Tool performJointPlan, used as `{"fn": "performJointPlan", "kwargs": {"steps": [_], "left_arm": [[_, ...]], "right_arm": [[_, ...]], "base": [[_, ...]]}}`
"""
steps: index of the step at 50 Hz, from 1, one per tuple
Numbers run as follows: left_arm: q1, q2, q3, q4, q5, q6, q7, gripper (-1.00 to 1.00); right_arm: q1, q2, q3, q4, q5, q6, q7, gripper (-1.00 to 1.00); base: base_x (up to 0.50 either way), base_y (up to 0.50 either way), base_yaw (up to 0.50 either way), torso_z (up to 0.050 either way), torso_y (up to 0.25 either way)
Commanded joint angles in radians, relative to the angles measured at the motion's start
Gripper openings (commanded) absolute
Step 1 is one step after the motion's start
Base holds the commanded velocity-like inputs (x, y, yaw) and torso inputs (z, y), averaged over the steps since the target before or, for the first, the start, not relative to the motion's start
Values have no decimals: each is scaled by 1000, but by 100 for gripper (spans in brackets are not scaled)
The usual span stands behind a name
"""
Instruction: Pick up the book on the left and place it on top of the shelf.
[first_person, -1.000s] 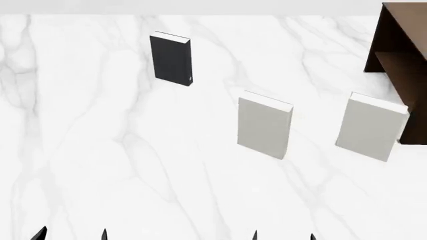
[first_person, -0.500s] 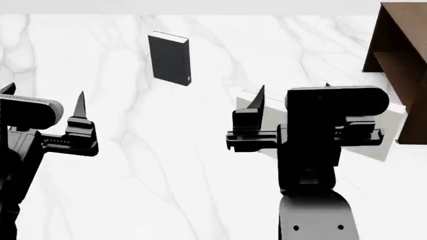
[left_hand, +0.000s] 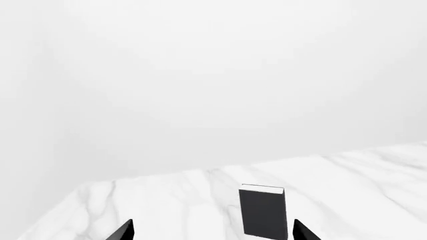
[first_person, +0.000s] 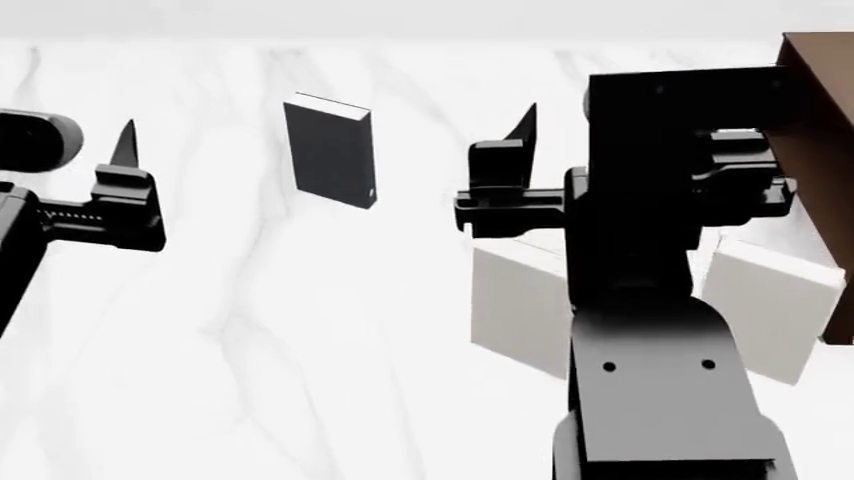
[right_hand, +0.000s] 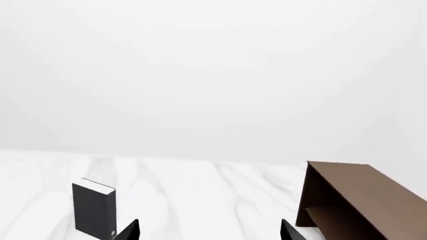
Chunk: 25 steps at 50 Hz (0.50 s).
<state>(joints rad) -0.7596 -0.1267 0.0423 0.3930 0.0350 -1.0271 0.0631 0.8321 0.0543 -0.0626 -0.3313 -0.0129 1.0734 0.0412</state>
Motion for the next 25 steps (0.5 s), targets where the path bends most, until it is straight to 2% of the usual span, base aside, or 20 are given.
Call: {"fn": "performJointPlan", "kwargs": {"steps": [1, 25], "left_arm": [[-10, -6, -4, 5, -10, -19, -1, 100], [-5, -14, -8, 2, -30, -11, -14, 100]], "right_arm": [[14, 5, -10, 5, 21, 22, 13, 100], [9, 21, -33, 12, 60, 21, 37, 100]], "base": [[500, 0, 0, 0, 0], [500, 0, 0, 0, 1]]}}
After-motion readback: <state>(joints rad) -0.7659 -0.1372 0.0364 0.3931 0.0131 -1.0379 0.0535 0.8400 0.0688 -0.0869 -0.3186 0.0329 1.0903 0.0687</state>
